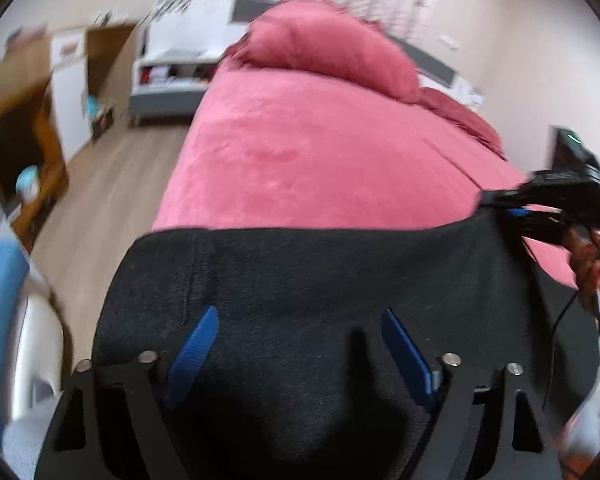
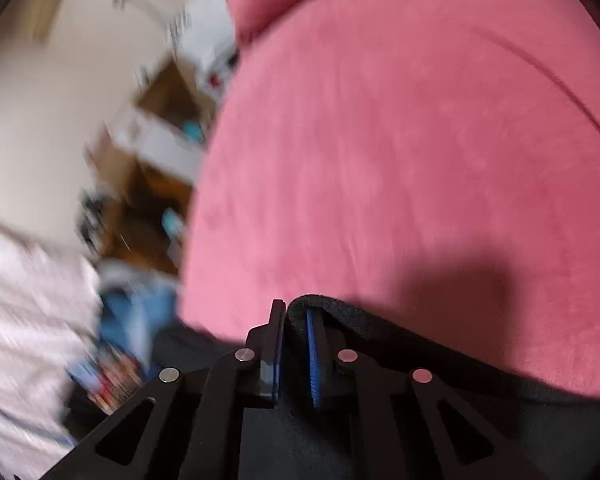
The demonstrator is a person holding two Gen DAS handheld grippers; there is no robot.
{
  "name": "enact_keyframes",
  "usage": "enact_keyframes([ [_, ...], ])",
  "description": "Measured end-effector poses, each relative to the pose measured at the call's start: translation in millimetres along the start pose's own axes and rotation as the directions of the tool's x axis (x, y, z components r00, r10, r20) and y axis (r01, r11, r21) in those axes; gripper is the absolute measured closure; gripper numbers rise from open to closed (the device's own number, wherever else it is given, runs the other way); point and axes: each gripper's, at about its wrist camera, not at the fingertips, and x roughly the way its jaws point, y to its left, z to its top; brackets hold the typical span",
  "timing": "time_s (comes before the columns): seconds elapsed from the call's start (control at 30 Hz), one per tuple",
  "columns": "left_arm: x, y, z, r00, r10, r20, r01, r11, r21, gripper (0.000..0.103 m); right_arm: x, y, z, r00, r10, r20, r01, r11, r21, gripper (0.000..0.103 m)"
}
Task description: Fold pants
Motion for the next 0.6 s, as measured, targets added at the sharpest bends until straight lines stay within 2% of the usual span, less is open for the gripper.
enact_keyframes([
  [0.03,5,-1,1,1.000,0.031,-0.007,-0.031,0.999,0.009,0.030,-5,-6,1,0.999,0.017,0.032,-0.018,0.999,0.027,0.095],
  [0.07,9,-6,0,0.998,0.070,-0.003,-0.070,0.997,0.043,0.030,-7,-10,2,0.999,0.008,0.048,-0.010,0.999,0.032,0.095],
  [0.17,17,-19,-7,0.989,0.149,0.014,-0.149,0.980,0.135,0.030,8,-24,3,0.997,-0.056,0.060,0.052,0.997,0.054,0.094],
  [0.2,20,-22,-10,0.985,0.169,0.019,-0.170,0.972,0.163,0.030,17,-30,3,0.991,-0.113,0.071,0.108,0.992,0.060,0.095],
  [0.27,24,-23,-15,0.982,0.185,0.036,-0.189,0.960,0.209,0.029,22,-40,6,0.958,-0.241,0.154,0.232,0.970,0.070,0.096],
  [0.33,22,-20,-14,0.985,0.170,0.034,-0.173,0.964,0.200,0.029,13,-56,13,0.948,-0.248,0.200,0.227,0.966,0.125,0.094],
  [0.37,21,-18,-13,0.987,0.160,0.033,-0.163,0.968,0.190,0.029,3,-55,13,0.937,-0.269,0.221,0.243,0.960,0.138,0.086],
  [0.43,18,-15,-13,0.988,0.147,0.039,-0.151,0.973,0.173,0.029,-20,-45,9,0.920,-0.286,0.269,0.273,0.958,0.087,0.078],
  [0.5,14,-20,-13,0.985,0.166,0.049,-0.172,0.972,0.162,0.029,-50,-27,-8,0.906,-0.279,0.319,0.302,0.953,-0.022,0.078],
  [0.57,5,-26,-11,0.983,0.172,0.063,-0.179,0.975,0.132,0.029,-71,-11,-36,0.900,-0.249,0.357,0.305,0.946,-0.109,0.078],
  [0.6,-2,-31,-9,0.983,0.166,0.083,-0.175,0.979,0.104,0.028,-76,-7,-47,0.905,-0.227,0.361,0.292,0.947,-0.136,0.078],
])
